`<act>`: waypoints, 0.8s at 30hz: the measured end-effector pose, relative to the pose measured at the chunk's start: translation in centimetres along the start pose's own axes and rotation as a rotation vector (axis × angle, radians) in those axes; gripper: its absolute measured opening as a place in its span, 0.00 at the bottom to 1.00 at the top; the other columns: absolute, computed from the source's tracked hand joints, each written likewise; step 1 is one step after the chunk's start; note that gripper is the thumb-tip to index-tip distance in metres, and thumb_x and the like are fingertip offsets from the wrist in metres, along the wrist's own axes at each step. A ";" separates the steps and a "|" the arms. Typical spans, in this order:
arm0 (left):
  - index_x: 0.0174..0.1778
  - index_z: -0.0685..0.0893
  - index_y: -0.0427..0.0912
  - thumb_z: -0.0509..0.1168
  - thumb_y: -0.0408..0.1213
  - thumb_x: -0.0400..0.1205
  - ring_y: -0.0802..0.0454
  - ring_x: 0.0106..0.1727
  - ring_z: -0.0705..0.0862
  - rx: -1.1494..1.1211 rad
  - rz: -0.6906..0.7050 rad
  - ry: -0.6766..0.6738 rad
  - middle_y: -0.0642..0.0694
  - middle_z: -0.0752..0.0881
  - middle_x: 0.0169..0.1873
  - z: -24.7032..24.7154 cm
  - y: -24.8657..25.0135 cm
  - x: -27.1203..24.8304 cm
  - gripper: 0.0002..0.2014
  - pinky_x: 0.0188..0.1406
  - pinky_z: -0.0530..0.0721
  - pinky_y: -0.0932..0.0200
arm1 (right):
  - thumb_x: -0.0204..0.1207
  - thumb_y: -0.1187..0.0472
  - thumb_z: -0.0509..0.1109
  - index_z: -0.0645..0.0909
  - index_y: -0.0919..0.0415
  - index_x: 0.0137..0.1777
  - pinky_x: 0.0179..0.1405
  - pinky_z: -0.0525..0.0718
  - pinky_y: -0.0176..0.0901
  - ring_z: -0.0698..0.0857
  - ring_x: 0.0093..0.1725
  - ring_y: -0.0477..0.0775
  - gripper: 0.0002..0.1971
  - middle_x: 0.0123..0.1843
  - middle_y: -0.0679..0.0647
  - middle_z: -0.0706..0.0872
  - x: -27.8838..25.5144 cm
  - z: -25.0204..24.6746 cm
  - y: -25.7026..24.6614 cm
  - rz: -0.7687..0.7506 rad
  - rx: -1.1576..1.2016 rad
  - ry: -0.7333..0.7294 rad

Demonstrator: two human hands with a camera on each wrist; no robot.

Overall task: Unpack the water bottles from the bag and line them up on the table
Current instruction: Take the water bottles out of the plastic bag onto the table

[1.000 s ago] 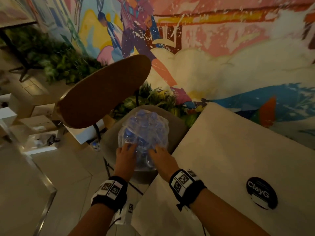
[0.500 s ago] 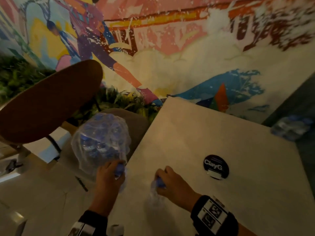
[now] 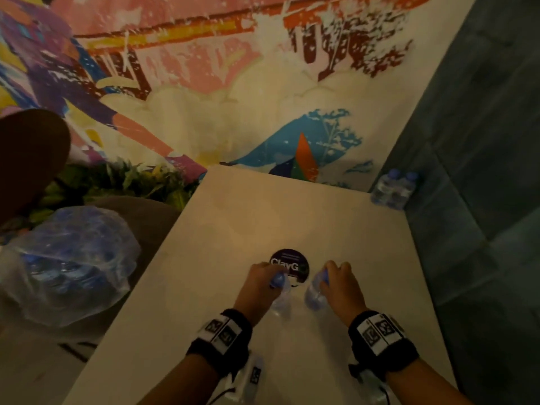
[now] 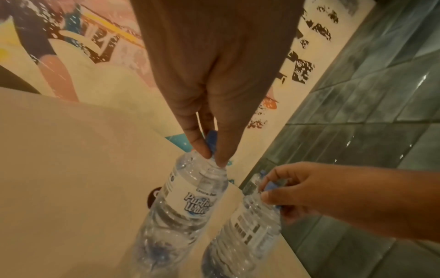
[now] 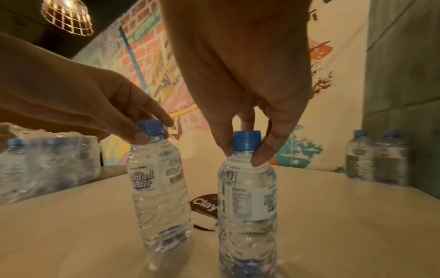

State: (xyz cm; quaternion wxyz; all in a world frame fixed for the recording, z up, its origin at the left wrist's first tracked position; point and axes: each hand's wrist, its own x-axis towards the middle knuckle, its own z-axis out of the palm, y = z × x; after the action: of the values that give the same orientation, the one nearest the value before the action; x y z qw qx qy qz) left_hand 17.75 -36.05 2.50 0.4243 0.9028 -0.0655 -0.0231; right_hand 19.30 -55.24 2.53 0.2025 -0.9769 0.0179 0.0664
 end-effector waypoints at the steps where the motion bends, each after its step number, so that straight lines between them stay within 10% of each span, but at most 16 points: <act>1: 0.53 0.86 0.39 0.67 0.23 0.70 0.39 0.52 0.84 0.004 0.015 -0.010 0.35 0.88 0.50 0.8 0.8 0.5 0.16 0.47 0.73 0.64 | 0.78 0.64 0.63 0.73 0.63 0.55 0.47 0.79 0.52 0.80 0.49 0.66 0.08 0.57 0.65 0.74 0.1 -0.3 0.8 0.021 0.007 0.018; 5: 0.54 0.86 0.34 0.66 0.22 0.72 0.40 0.57 0.83 0.007 0.068 -0.043 0.34 0.88 0.53 3.4 2.8 2.0 0.15 0.48 0.67 0.74 | 0.78 0.63 0.64 0.73 0.63 0.57 0.50 0.80 0.52 0.80 0.51 0.66 0.09 0.57 0.65 0.73 0.4 -1.1 2.7 0.054 0.020 0.052; 16: 0.69 0.74 0.51 0.68 0.36 0.77 0.43 0.67 0.75 0.086 0.108 -0.169 0.43 0.78 0.66 5.4 1.2 2.9 0.24 0.66 0.77 0.46 | 0.77 0.57 0.69 0.70 0.59 0.69 0.52 0.81 0.57 0.78 0.56 0.69 0.22 0.62 0.67 0.72 0.0 -1.1 3.1 0.059 -0.052 0.120; 24: 0.69 0.75 0.50 0.65 0.44 0.80 0.50 0.59 0.79 -0.036 -0.084 0.041 0.46 0.77 0.62 -2.0 -7.5 -3.9 0.20 0.58 0.84 0.52 | 0.73 0.54 0.72 0.65 0.57 0.71 0.52 0.78 0.63 0.74 0.56 0.69 0.29 0.65 0.70 0.70 -0.3 -1.7 -3.7 -0.133 -0.137 0.436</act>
State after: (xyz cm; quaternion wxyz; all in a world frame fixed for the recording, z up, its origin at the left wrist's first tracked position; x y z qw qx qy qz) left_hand 14.83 -29.24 -2.00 0.4402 0.8974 -0.0183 -0.0235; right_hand 19.46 -52.56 5.58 0.1312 -0.9785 -0.0077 -0.1587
